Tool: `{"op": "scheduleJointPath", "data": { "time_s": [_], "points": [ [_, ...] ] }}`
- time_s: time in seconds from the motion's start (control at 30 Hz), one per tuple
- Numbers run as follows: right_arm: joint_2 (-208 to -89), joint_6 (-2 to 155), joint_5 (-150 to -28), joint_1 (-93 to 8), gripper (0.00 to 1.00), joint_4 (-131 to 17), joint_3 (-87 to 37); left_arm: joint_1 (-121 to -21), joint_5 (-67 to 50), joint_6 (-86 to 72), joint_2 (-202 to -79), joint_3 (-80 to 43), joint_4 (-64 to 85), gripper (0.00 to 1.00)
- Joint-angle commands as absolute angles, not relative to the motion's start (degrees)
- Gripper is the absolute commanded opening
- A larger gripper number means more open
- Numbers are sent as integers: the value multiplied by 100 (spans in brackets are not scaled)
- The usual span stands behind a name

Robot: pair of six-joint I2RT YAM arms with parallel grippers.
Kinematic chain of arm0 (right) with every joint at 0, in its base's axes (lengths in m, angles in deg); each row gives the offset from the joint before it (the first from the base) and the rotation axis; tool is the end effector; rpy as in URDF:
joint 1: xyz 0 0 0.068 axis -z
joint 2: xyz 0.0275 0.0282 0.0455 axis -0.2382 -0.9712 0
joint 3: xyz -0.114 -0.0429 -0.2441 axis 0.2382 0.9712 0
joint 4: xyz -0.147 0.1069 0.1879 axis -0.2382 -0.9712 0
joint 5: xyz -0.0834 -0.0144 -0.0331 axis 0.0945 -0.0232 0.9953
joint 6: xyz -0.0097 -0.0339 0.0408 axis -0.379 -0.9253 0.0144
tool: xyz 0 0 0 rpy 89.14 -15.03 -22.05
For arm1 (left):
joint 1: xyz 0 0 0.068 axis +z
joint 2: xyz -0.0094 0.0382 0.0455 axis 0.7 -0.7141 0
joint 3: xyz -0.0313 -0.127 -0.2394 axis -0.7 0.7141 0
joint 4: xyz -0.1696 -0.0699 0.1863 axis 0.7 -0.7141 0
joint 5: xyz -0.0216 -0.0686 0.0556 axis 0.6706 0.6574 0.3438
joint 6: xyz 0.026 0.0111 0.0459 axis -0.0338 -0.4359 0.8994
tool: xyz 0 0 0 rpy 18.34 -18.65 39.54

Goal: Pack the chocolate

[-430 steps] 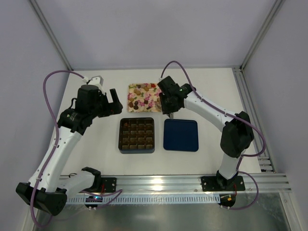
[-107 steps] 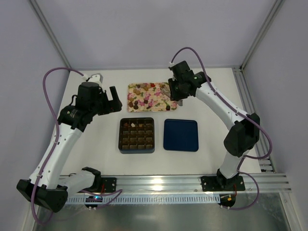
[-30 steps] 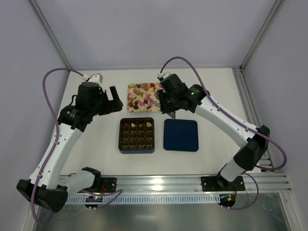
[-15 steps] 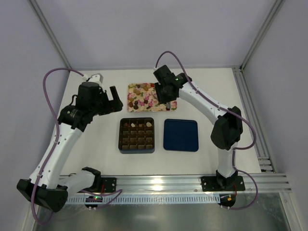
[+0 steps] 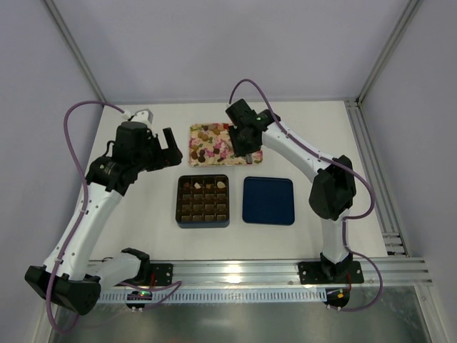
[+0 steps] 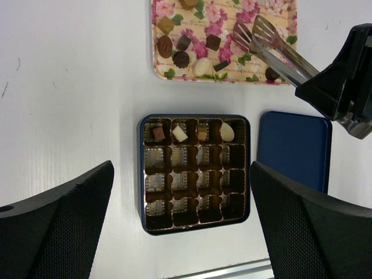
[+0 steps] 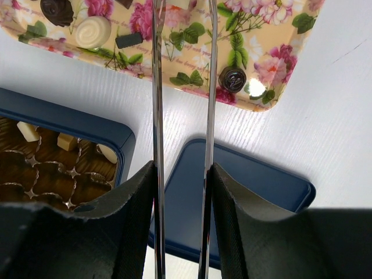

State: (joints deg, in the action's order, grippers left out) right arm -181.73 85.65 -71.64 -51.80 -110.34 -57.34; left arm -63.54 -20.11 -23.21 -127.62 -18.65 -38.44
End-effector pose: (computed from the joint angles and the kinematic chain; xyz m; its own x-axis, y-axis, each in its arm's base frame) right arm 0.3440 0.2613 0.2924 -0.8080 -0.2827 -0.5169 -0.3279 0.9447 -0.0041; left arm 0.2056 -0.0690 0.3816 -0.6381 -0.2756 -0.7189 -0.0200 0.9394 -0.3424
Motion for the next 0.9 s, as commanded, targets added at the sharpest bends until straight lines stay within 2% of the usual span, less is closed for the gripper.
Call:
{"op": "scheduleJointPath", "data": {
  "time_s": [0.0,0.2,0.53,0.87],
  "points": [
    [-18233,8588,-7224,-5175,44,-10891,-5916,-6350,-2023,-2241,-12713,-1905,-3727,96],
    [-18356,8588,-7224,-5166,43,-10899,-5924,-6350,-2031,-2232,-12704,-1905,-3710,97],
    [-18321,8588,-7312,-5157,25,-10882,-5924,-6350,-2058,-2223,-12686,-1922,-3762,97],
    [-17636,8553,-7426,-5175,21,-10934,-5828,-6350,-2111,-2223,-12642,-1966,-3789,96]
  ]
}}
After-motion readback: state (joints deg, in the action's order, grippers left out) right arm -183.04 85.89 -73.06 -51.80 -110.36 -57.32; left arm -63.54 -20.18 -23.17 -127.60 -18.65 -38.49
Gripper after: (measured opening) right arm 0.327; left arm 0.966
